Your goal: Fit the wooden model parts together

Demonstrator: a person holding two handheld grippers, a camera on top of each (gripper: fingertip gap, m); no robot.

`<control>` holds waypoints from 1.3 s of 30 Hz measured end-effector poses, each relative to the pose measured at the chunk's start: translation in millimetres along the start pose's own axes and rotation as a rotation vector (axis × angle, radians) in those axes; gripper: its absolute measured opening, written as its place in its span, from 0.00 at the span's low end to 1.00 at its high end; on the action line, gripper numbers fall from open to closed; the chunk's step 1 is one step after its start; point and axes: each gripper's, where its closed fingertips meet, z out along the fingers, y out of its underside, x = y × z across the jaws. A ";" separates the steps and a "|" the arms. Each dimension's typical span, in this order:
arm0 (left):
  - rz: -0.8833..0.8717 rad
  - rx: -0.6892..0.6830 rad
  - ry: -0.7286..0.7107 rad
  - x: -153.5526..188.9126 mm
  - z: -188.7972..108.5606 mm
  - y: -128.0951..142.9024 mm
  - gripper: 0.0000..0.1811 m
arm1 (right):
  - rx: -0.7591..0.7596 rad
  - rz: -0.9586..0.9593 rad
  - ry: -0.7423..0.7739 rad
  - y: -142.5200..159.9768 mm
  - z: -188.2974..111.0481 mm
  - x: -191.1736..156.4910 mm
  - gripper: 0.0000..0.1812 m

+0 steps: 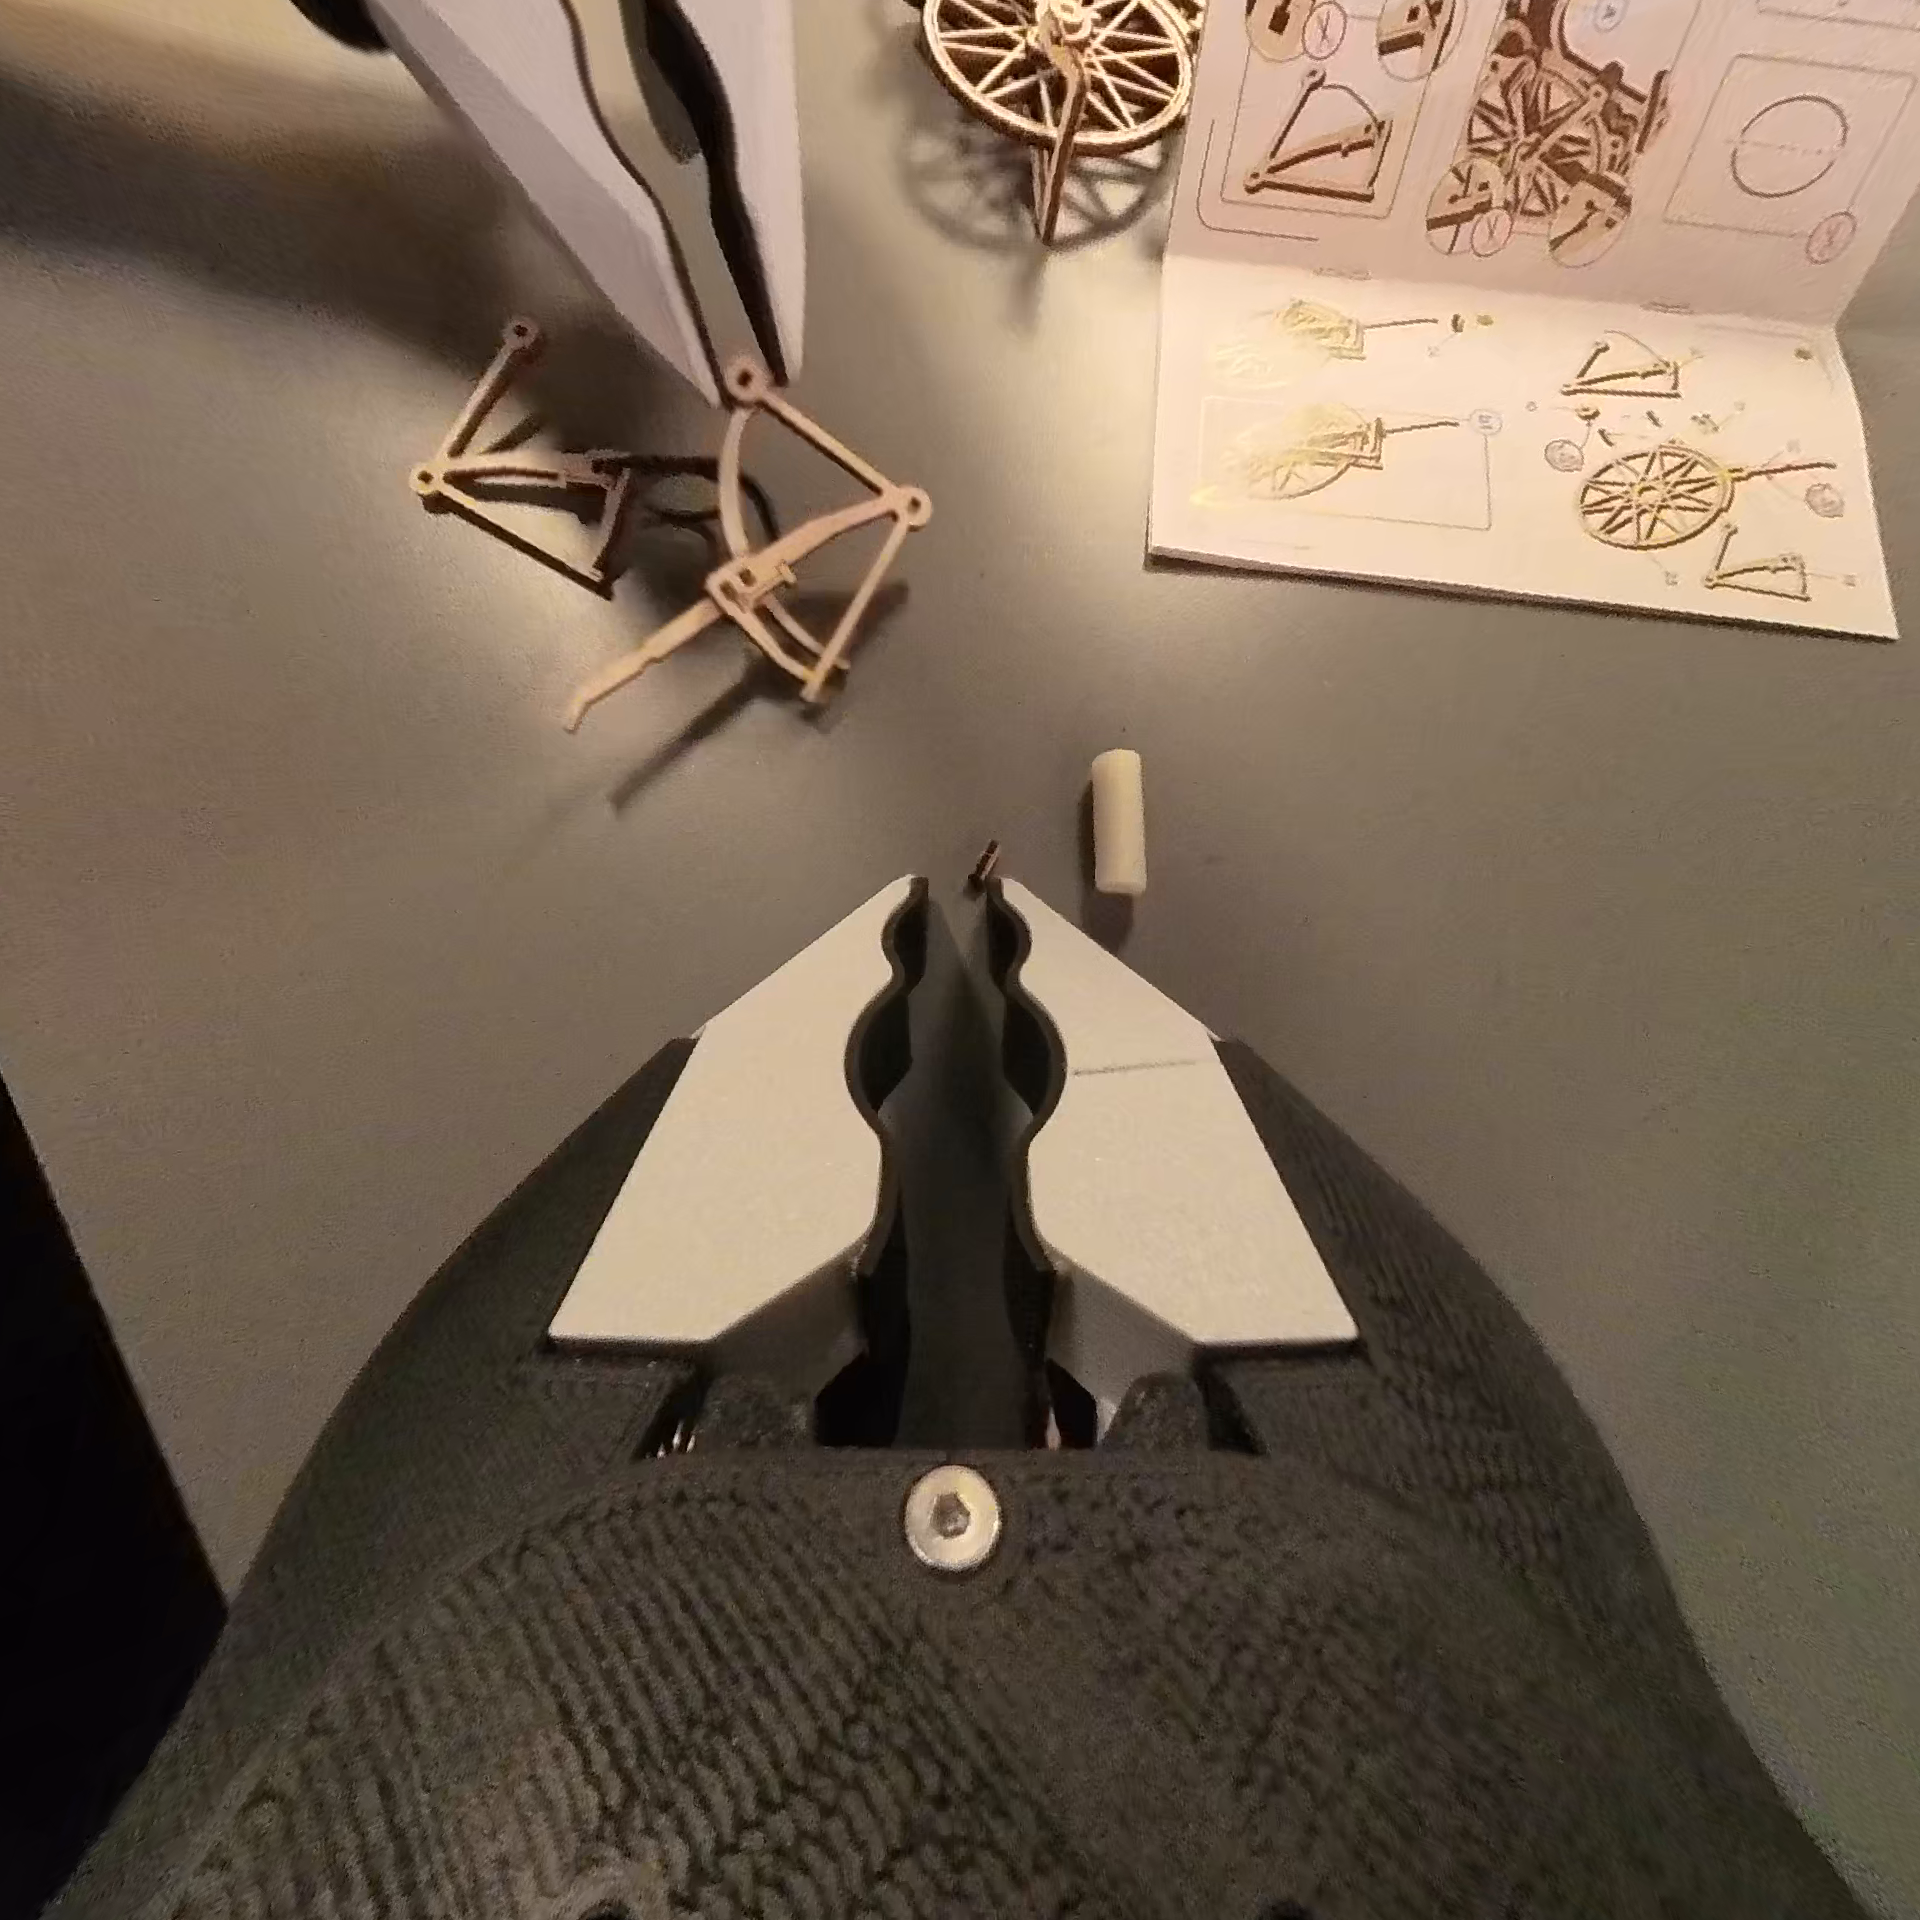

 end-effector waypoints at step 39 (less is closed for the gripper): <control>0.222 -0.042 0.194 -22.1 65.6 -62.8 0.21 | 0.023 0.166 0.140 -4.1 5.1 6.8 0.01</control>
